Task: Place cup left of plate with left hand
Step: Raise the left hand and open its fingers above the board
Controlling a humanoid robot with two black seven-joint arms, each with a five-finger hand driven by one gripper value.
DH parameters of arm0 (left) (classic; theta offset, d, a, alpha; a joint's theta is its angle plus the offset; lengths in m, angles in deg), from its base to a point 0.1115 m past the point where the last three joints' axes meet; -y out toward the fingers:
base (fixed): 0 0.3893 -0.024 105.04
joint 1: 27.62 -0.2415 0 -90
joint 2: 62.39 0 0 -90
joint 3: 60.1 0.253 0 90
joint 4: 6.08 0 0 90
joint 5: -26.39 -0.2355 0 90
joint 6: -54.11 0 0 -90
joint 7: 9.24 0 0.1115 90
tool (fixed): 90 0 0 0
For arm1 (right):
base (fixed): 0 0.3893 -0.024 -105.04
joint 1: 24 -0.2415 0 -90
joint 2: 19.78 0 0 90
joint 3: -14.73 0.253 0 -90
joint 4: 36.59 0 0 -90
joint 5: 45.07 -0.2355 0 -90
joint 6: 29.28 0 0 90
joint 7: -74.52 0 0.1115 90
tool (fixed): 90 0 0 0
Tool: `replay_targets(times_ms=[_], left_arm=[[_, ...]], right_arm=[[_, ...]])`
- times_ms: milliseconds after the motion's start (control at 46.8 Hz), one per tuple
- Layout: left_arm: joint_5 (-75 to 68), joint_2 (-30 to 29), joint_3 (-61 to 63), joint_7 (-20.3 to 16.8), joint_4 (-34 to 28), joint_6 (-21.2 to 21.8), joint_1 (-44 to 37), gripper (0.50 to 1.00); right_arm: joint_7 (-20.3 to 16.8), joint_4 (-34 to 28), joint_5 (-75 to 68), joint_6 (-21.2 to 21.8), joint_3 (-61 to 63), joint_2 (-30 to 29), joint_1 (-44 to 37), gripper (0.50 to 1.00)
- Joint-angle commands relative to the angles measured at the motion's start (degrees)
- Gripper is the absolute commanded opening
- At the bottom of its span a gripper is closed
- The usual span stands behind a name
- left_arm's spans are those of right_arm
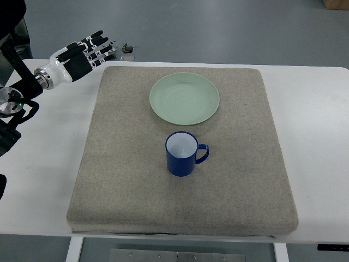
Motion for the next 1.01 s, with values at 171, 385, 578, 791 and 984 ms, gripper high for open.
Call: replay_targets(times_ms=[171,385,578,791,984], left_arm=[[-0.2,0.0,0.1,0.0,0.0,0.0,0.3,0.999],[0.1,-0.2,0.0,-0.1,-0.3,0.0,0.6,0.999],[-0.7,-0.9,1.0,-0.4,0.4,0.0,0.6,0.999],[-5.7,-2.6,1.1,-3.9,2.7,0.0,0.1,0.999],[-13.8,-6.4,1.1,-12.4,11.3,0.0,-2.5,0.996]], right_arm=[[0.0,0.0,0.0,0.0,0.0,0.0,0.0,0.934],[0.0,0.0,0.0,0.0,0.0,0.0,0.0,0.934],[0.0,0.0,0.0,0.0,0.0,0.0,0.0,0.934],[0.0,0.0,0.0,0.0,0.0,0.0,0.0,0.934],[0.0,0.0,0.0,0.0,0.0,0.0,0.0,0.934]])
